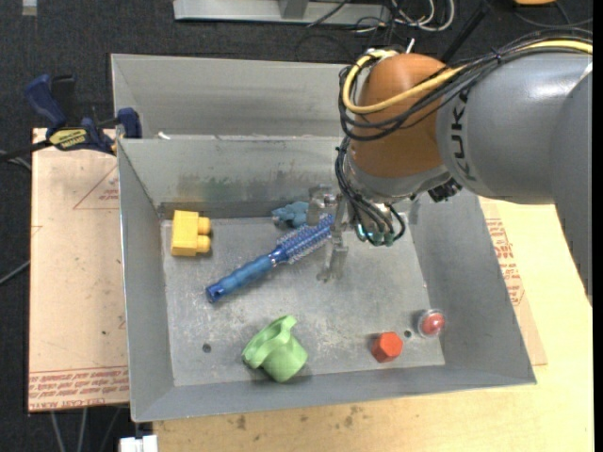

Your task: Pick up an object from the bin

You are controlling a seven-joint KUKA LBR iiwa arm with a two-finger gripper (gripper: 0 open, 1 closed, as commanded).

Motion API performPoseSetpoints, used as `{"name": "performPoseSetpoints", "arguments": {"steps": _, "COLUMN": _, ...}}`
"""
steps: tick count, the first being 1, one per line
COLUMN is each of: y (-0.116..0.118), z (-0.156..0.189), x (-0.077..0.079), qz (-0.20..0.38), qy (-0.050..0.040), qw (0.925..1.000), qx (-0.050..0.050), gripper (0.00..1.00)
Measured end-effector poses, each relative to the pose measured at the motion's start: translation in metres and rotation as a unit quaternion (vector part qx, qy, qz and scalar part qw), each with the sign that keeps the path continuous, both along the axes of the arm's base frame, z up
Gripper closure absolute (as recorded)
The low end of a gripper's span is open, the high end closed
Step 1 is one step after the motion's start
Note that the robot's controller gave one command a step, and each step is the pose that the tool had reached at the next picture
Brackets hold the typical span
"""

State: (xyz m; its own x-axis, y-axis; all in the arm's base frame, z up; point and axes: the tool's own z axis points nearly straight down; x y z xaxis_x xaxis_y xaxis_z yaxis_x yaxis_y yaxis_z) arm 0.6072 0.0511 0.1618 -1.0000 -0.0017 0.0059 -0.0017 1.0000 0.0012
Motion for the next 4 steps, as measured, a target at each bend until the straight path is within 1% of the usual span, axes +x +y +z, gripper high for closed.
{"name": "performPoseSetpoints", "arguments": {"steps": 1, "y": 0.0136, "z": -0.0931, "x": 0.0196, "qz": 0.217, "qy": -0.0036, "qw": 0.9761, "qx": 0.001, "gripper": 0.0}}
{"name": "performPoseSetpoints", "arguments": {"steps": 4, "y": 0.0148, "z": -0.0919, "x": 0.0216, "qz": 0.213, "qy": -0.0067, "qw": 0.977, "qx": 0.004, "gripper": 0.0}}
